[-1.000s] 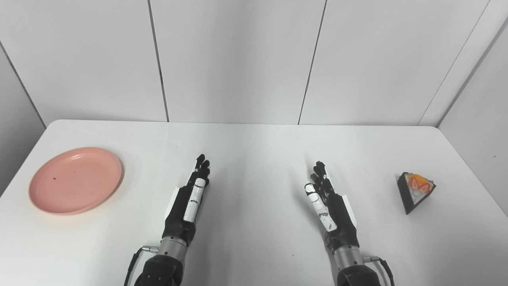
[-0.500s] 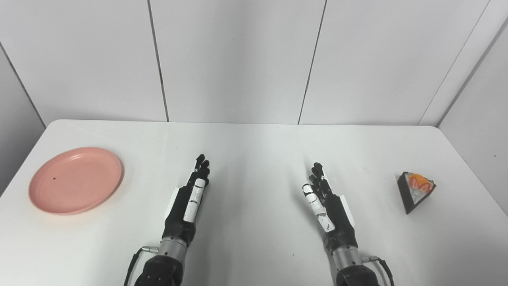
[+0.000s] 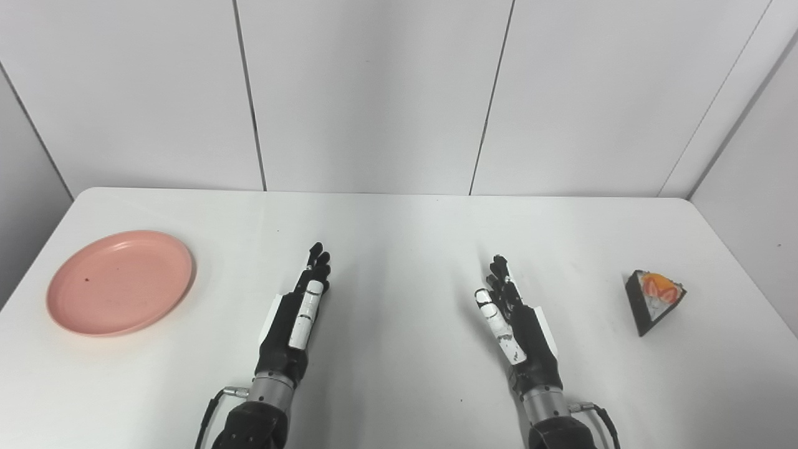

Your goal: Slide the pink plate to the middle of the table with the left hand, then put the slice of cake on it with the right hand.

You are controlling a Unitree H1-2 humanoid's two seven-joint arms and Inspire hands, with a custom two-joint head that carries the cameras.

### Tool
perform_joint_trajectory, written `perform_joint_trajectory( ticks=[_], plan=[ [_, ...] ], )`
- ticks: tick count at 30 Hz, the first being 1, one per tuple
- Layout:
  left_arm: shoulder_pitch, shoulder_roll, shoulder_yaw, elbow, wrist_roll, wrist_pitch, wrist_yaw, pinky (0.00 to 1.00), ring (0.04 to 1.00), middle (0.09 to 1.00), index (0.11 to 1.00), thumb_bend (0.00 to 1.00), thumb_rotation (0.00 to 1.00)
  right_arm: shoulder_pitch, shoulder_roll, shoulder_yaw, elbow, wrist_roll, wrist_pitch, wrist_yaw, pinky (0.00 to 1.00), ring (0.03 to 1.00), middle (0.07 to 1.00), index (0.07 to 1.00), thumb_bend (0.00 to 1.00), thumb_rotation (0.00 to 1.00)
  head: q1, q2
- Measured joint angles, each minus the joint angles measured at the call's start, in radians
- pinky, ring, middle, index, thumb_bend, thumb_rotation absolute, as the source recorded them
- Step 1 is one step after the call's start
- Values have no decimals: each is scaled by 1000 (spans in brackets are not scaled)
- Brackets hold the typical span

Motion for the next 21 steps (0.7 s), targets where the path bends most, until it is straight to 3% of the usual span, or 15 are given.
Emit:
perform_joint_trajectory(
  ticks=[1, 2, 3, 4, 6, 8, 9, 12, 17, 21],
  plan=[
    [0, -1, -1, 1, 10, -11, 4, 1000, 1000, 1000, 1000, 536, 1000, 0, -1, 0, 0, 1, 0, 1, 1000, 1000, 1000, 1000, 572, 783, 0, 0],
    [0, -1, -2, 2, 15, -26, 8, 1000, 1000, 1000, 1000, 605, 1000, 1, -3, -1, 0, 3, 0, 3, 1000, 1000, 1000, 1000, 560, 784, 0, 0],
    [0, -2, -2, 2, 17, -38, 12, 1000, 1000, 1000, 1000, 628, 1000, 1, -8, -1, 0, 8, 0, 7, 1000, 1000, 1000, 1000, 556, 785, 58, -15],
    [0, -3, -1, 4, 18, -44, 17, 1000, 1000, 1000, 1000, 641, 1000, 1, -14, -1, 0, 12, 0, 12, 1000, 1000, 1000, 1000, 544, 798, 59, -15],
    [-2, -9, 5, 10, 19, -60, 29, 1000, 1000, 1000, 1000, 633, 1000, 3, -29, -2, 0, 21, -3, 27, 1000, 1000, 1000, 1000, 555, 788, 166, -51],
    [-10, -19, 19, 21, 18, -85, 47, 1000, 1000, 1000, 1000, 629, 1000, 5, -42, -9, 6, 45, -16, 41, 1000, 1000, 1000, 1000, 592, 784, 183, -57],
    [-18, -25, 32, 33, 18, -99, 63, 992, 991, 1000, 1000, 605, 1000, 4, -44, -15, 11, 62, -20, 49, 1000, 1000, 1000, 1000, 619, 773, 225, -75],
    [-71, -44, 73, 98, 18, -188, 116, 951, 947, 951, 967, 599, 1000, -8, -47, -29, 32, 100, -34, 64, 1000, 1000, 1000, 1000, 563, 758, 285, -110],
    [-135, -43, 144, 161, 11, -245, 173, 895, 898, 902, 901, 645, 998, -15, -54, -39, 36, 116, -67, 75, 1000, 1000, 1000, 1000, 493, 767, 321, -138],
    [-157, 9, 197, 157, 6, -235, 192, 907, 864, 869, 862, 719, 1000, -18, -60, -44, 35, 131, -76, 83, 1000, 1000, 1000, 1000, 451, 773, 324, -144]
  ],
)
